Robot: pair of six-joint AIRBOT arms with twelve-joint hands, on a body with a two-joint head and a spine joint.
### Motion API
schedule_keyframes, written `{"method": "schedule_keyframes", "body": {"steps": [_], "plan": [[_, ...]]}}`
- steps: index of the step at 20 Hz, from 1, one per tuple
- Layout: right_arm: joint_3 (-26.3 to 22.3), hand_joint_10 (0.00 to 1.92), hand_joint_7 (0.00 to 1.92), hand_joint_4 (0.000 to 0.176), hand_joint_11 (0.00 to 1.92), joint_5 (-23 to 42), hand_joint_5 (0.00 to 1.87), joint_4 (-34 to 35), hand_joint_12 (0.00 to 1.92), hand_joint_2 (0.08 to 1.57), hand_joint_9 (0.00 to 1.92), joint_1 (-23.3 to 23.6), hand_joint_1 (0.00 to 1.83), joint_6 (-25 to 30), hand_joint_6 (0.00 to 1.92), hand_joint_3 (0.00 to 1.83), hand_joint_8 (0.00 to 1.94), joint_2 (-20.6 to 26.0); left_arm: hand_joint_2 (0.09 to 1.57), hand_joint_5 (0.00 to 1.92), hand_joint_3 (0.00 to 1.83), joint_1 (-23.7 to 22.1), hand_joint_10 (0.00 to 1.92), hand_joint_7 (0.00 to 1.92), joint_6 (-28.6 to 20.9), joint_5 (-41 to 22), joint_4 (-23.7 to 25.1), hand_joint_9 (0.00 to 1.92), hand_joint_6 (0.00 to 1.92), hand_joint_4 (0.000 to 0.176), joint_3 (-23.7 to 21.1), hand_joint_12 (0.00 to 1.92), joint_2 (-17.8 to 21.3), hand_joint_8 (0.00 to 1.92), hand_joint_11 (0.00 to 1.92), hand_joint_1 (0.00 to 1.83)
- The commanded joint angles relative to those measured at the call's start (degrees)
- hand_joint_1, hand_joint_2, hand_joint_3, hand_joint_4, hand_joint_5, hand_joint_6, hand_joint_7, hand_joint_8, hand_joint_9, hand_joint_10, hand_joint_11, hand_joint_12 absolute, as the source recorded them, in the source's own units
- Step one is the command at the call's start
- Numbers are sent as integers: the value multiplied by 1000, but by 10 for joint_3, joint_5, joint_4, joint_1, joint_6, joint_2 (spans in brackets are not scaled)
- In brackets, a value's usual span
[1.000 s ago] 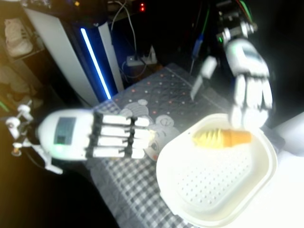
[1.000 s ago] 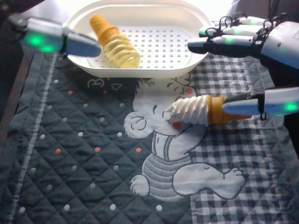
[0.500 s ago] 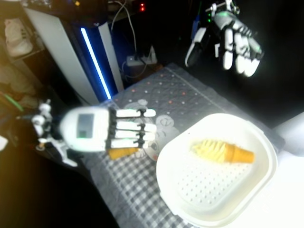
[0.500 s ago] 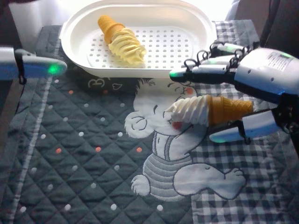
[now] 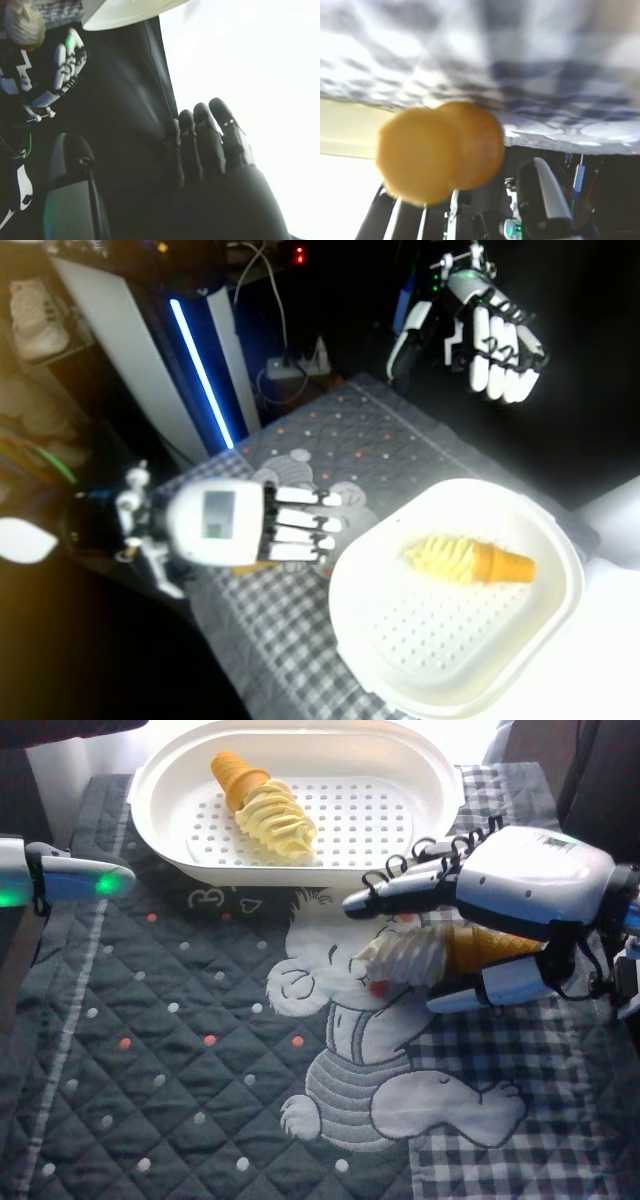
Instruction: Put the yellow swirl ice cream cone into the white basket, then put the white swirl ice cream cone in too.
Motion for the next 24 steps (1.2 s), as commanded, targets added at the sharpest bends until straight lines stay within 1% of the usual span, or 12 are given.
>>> {"method": "schedule_keyframes", "body": {"steps": [1, 2, 3, 4, 9, 10, 11, 12, 16, 19, 22, 24], "plan": [[3, 646, 715, 10, 567, 50, 543, 21, 1359, 942, 733, 9, 1126, 2, 7, 0, 43, 0, 860, 448, 1, -4, 1, 463, -6, -76, -8, 445, 0, 0, -1, 1029, -1, 0, 49, 778], [5, 1173, 755, 7, 664, 46, 590, 19, 1589, 931, 667, 9, 1147, 2, 4, 0, 84, 0, 856, 458, 0, -3, 3, 477, -8, -79, -8, 454, 1, 0, -1, 1070, -1, 2, 46, 807], [7, 1173, 755, 7, 664, 41, 590, 17, 1589, 931, 667, 9, 1147, 3, 4, 0, 84, 0, 856, 458, 0, 1, 3, 477, -12, -83, -8, 454, 1, 0, -1, 1070, 0, 2, 46, 807], [8, 1548, 556, 47, 684, 35, 605, 14, 1807, 949, 570, 9, 1129, 4, 3, 0, 564, 2, 846, 483, 0, 4, 5, 490, -15, -88, -8, 462, 8, 0, -1, 1120, 1, 5, 49, 823], [10, 1864, 330, 12, 788, 23, 720, 8, 1920, 1020, 603, 9, 1235, 14, 9, 6, 1486, 6, 847, 485, 1, 6, 4, 512, -22, -96, -8, 486, 0, 0, -1, 1260, 1, 2, 64, 857], [11, 1692, 699, 0, 754, 23, 805, 8, 1862, 1152, 673, 9, 1312, 14, 26, 13, 1361, 6, 842, 487, 0, 6, 3, 510, -22, -96, -8, 484, 1, 0, -1, 1257, 1, 1, 54, 874], [12, 1474, 902, 0, 874, 22, 814, 8, 1736, 1167, 878, 9, 1265, 14, 804, 0, 1282, 6, 839, 488, 0, 6, 1, 515, -23, -97, -8, 481, 1, 0, -1, 1256, 1, 3, 49, 879], [13, 1278, 987, 0, 888, 22, 837, 8, 1624, 1148, 971, 9, 1260, 14, 959, 0, 1174, 6, 836, 492, 0, 6, 0, 517, -23, -97, -8, 478, 1, 0, -1, 1279, 1, 2, 32, 877], [18, 1053, 1134, 0, 930, 22, 1010, 8, 1240, 1053, 1106, 9, 1399, 23, 756, 1, 663, 6, 842, 519, 2, 6, 10, 540, -23, -98, -8, 504, 9, 0, -1, 1299, -1, 9, 53, 843], [22, 1228, 1279, 0, 988, 39, 1124, 1, 1513, 1034, 1058, 29, 1377, 36, 635, 3, 336, 13, 843, 542, 1, 7, 22, 557, -23, -97, -8, 539, 13, 0, 0, 1316, -3, 11, 87, 831], [22, 1151, 1179, 0, 813, 62, 1308, -4, 1563, 1020, 1085, 59, 1307, 41, 216, 1, 888, 30, 859, 549, 2, 7, 15, 566, -23, -98, -8, 552, 3, 0, 2, 1244, -8, 4, 113, 818], [30, 1029, 1177, 0, 912, 83, 1353, 10, 1570, 1021, 1154, 69, 1304, 41, 103, 0, 909, 35, 861, 556, 2, 7, 10, 569, -23, -98, -8, 546, 5, 0, 3, 1225, -10, 4, 106, 818]]}}
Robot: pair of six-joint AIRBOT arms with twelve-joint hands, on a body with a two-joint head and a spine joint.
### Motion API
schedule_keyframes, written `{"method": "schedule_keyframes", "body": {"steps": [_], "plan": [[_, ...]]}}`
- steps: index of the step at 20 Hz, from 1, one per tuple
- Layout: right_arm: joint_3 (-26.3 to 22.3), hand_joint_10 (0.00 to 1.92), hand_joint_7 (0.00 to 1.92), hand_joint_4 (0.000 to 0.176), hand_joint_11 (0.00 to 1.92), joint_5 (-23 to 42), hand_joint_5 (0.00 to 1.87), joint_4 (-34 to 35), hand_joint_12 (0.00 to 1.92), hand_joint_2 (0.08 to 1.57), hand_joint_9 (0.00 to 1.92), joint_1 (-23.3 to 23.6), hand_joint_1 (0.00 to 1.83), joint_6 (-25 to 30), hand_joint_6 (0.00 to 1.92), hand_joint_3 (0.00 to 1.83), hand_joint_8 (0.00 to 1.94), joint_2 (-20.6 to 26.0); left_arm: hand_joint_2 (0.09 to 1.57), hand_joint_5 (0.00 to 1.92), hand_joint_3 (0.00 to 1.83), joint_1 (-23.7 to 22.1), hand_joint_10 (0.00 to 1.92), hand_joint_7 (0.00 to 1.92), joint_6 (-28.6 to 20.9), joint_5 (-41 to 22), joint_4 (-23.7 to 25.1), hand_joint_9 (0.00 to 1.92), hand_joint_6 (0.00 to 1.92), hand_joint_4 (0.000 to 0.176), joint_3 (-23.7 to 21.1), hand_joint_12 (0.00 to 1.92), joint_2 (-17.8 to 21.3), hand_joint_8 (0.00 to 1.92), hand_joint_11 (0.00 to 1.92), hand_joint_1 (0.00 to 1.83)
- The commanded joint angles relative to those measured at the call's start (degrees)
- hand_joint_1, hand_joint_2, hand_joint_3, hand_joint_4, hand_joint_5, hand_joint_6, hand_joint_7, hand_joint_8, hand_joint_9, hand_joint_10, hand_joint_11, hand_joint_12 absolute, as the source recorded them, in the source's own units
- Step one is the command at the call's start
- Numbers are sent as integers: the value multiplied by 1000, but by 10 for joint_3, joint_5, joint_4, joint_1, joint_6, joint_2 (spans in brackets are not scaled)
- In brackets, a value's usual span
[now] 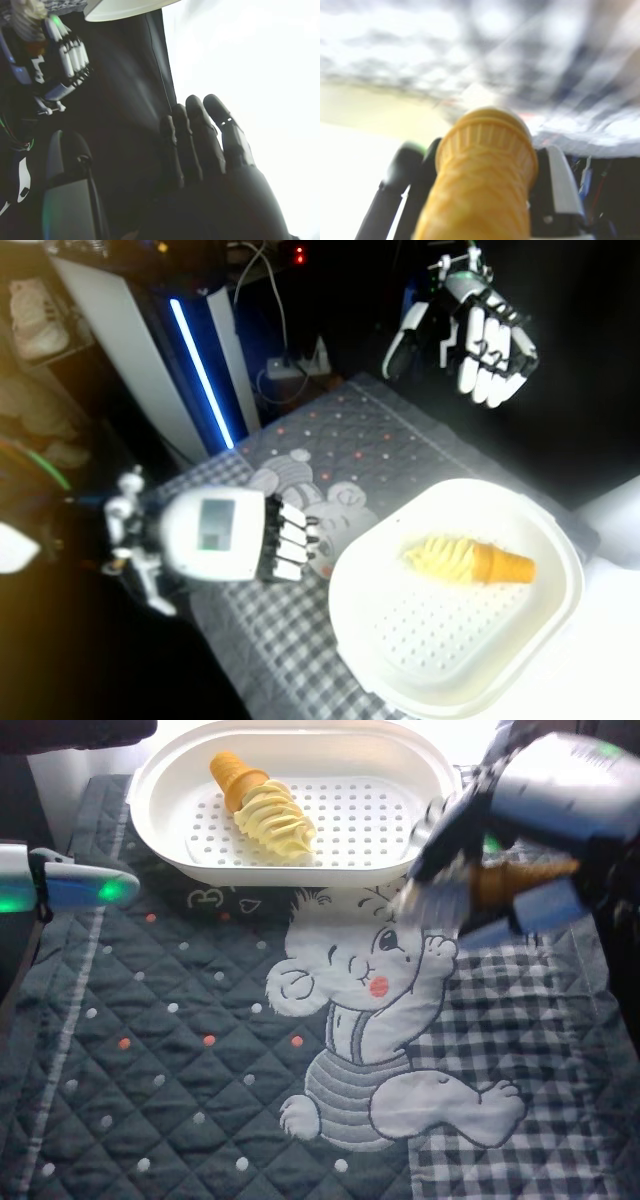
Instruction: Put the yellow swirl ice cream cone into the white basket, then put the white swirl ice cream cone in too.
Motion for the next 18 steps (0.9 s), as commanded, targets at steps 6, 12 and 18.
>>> {"method": "schedule_keyframes", "body": {"steps": [6, 12, 18], "plan": [[49, 451, 1326, 0, 1111, 52, 1055, 20, 1080, 1035, 1331, 145, 1280, 1, 806, 0, 474, -31, 862, 618, 0, 7, 23, 629, -15, -87, -15, 602, 14, 0, 0, 1173, -1, 16, 135, 895], [176, 322, 1503, 0, 1233, -53, 1092, 7, 905, 1009, 1443, 214, 1293, 0, 783, 1, 58, -157, 876, 624, 0, -1, 5, 616, -17, -84, -13, 596, 1, 0, 9, 1128, -16, 1, 170, 907], [239, 386, 992, 0, 671, -160, 839, -39, 1225, 953, 960, 214, 1154, 0, 194, 0, 202, -220, 872, 599, 0, -5, 1, 591, -25, -92, -9, 542, 0, 0, 8, 1115, -20, 2, 35, 825]]}}
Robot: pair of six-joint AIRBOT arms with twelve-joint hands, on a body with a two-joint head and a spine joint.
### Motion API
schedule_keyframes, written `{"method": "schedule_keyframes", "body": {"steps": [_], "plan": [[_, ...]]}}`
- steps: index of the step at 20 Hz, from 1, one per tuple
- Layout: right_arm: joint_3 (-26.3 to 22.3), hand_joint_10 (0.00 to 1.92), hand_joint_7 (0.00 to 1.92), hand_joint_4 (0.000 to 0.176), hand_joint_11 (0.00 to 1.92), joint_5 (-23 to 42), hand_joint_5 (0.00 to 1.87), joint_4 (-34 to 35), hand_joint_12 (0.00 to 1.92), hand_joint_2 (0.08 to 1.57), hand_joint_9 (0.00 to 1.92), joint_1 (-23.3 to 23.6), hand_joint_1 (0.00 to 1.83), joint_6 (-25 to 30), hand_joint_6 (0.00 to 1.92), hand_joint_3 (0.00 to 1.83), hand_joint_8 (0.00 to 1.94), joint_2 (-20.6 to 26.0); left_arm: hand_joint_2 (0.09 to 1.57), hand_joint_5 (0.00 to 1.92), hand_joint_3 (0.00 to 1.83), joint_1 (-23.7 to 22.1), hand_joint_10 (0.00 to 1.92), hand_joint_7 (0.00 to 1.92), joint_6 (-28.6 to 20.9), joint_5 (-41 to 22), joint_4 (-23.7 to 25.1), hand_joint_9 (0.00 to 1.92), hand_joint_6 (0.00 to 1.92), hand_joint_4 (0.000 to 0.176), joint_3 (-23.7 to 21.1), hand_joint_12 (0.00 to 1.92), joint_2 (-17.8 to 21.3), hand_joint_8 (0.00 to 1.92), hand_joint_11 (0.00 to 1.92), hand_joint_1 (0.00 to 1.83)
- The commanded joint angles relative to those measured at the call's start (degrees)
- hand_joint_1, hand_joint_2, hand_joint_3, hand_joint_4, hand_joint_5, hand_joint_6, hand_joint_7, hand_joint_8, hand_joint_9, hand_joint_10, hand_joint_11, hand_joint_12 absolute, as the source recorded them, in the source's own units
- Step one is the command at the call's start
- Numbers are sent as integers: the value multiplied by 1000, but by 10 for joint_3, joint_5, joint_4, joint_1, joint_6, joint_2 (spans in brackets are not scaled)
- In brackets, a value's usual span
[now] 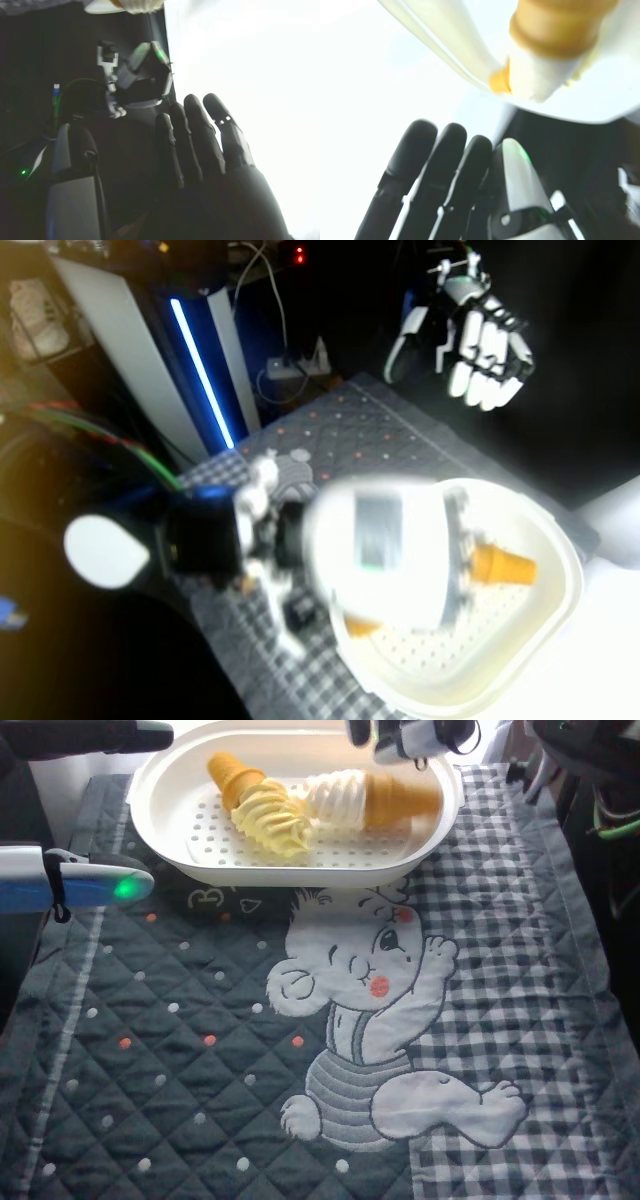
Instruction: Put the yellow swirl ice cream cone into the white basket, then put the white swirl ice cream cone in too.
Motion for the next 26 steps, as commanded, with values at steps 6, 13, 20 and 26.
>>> {"method": "schedule_keyframes", "body": {"steps": [6, 13, 20, 26], "plan": [[-71, 18, 112, 173, 0, 154, 82, 99, 603, 871, 139, 8, 594, 0, 3, 2, 9, 56, 857, 583, 0, 5, 2, 586, -17, -113, -22, 546, 0, 0, -3, 1261, 5, 0, 67, 835], [-236, 2, 93, 167, 9, 348, 159, 226, 4, 925, 18, -40, 758, -79, 4, 12, 1, 213, 898, 355, 24, 85, 9, 421, -59, -286, -75, 516, 0, 30, -32, 1354, 34, 0, 0, 836], [-338, 7, 297, 73, 0, 641, 260, 430, 383, 914, 189, -292, 712, -94, 11, 0, 12, 283, 1121, 235, 7, 127, 6, 330, -107, -375, -89, 386, 6, 0, -39, 1203, 22, 1, 19, 307], [-372, 13, 216, 29, 41, 730, 134, 474, 465, 1037, 270, -373, 639, -94, 0, 2, 10, 285, 1267, 48, 17, 127, 6, 158, -132, -375, -86, 230, 6, 0, -37, 767, 12, 7, 0, 78]]}}
